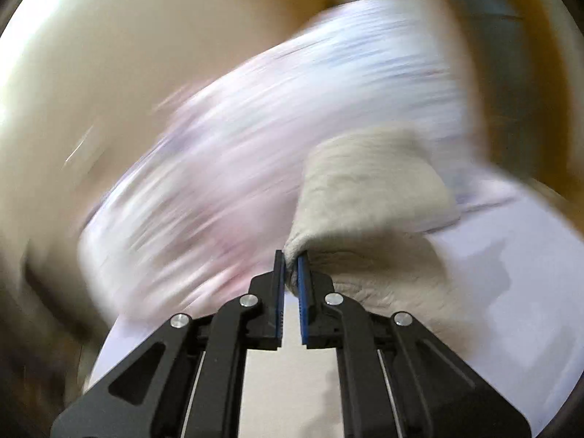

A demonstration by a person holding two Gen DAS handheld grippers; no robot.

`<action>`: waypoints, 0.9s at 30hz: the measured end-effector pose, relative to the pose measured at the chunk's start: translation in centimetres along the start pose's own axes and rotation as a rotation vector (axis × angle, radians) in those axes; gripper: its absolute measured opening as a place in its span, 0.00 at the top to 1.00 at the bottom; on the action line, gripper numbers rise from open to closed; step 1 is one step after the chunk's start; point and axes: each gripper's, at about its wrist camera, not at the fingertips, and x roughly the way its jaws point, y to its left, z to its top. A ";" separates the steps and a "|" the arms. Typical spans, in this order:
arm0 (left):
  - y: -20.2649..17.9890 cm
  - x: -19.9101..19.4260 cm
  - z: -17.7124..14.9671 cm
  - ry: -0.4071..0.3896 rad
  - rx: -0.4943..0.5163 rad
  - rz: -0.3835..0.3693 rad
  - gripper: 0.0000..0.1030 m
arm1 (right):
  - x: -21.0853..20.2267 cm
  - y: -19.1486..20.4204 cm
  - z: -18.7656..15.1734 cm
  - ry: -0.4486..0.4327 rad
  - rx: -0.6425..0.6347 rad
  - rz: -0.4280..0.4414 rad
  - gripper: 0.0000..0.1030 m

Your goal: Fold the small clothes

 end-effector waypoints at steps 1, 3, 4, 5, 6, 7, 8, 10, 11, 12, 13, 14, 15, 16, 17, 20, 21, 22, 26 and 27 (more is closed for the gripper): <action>0.3 -0.1 0.2 -0.008 0.011 0.012 0.01 | 1.9 2.6 -1.3 0.070 -0.052 0.048 0.88; 0.9 0.2 0.8 -0.008 0.040 0.031 0.01 | 7.0 8.6 -6.1 0.294 -0.180 0.147 0.78; 1.3 0.3 1.1 -0.006 0.039 0.040 0.01 | 8.0 10.0 -7.5 0.343 -0.216 0.159 0.77; 2.1 0.3 1.5 -0.001 0.017 0.042 0.01 | 8.7 11.5 -9.1 0.370 -0.262 0.164 0.73; 2.8 0.4 1.9 0.004 -0.008 0.041 0.01 | 8.5 11.8 -9.5 0.363 -0.270 0.165 0.67; 4.0 0.4 2.3 0.010 -0.049 0.037 0.01 | 8.1 11.7 -9.6 0.330 -0.259 0.166 0.50; 5.2 0.5 2.8 0.015 -0.093 0.034 0.01 | 7.4 11.2 -9.4 0.312 -0.242 0.163 0.37; 8.0 1.0 3.8 0.023 -0.211 0.035 0.06 | 5.8 9.3 -8.2 0.257 -0.182 0.129 0.34; 9.3 1.4 4.3 0.028 -0.265 0.040 0.10 | 5.4 8.2 -7.5 0.244 -0.160 0.106 0.34; 10.1 1.8 4.6 0.036 -0.300 0.042 0.18 | 4.7 7.2 -7.3 0.236 -0.147 0.089 0.33; 11.0 2.1 4.9 0.044 -0.337 0.045 0.25 | 3.9 6.2 -7.1 0.223 -0.127 0.061 0.32; 11.6 2.3 5.2 0.040 -0.361 0.055 0.27 | 3.4 5.5 -6.9 0.216 -0.114 0.046 0.31; 12.4 2.3 5.6 0.035 -0.389 0.066 0.27 | 3.0 4.5 -6.5 0.211 -0.096 0.027 0.30; 12.9 2.4 5.9 0.034 -0.414 0.066 0.29 | 2.6 3.9 -6.7 0.211 -0.088 0.019 0.30; 13.3 2.5 6.2 0.036 -0.432 0.077 0.30 | 2.5 3.3 -6.6 0.211 -0.078 0.011 0.30; 14.5 2.7 7.3 0.027 -0.497 0.126 0.34 | 2.3 1.9 -6.4 0.199 -0.042 -0.005 0.30; 14.8 2.9 7.6 0.023 -0.516 0.130 0.36 | 2.2 1.7 -6.4 0.196 -0.035 -0.001 0.30; 15.1 3.0 7.8 0.018 -0.534 0.131 0.38 | 2.1 1.5 -6.4 0.193 -0.026 0.007 0.29; 16.0 3.7 8.8 0.017 -0.554 0.166 0.53 | 1.8 1.4 -7.0 0.194 -0.030 0.023 0.28; 16.1 4.2 9.1 0.033 -0.540 0.190 0.77 | 1.7 1.3 -7.0 0.195 -0.032 0.025 0.28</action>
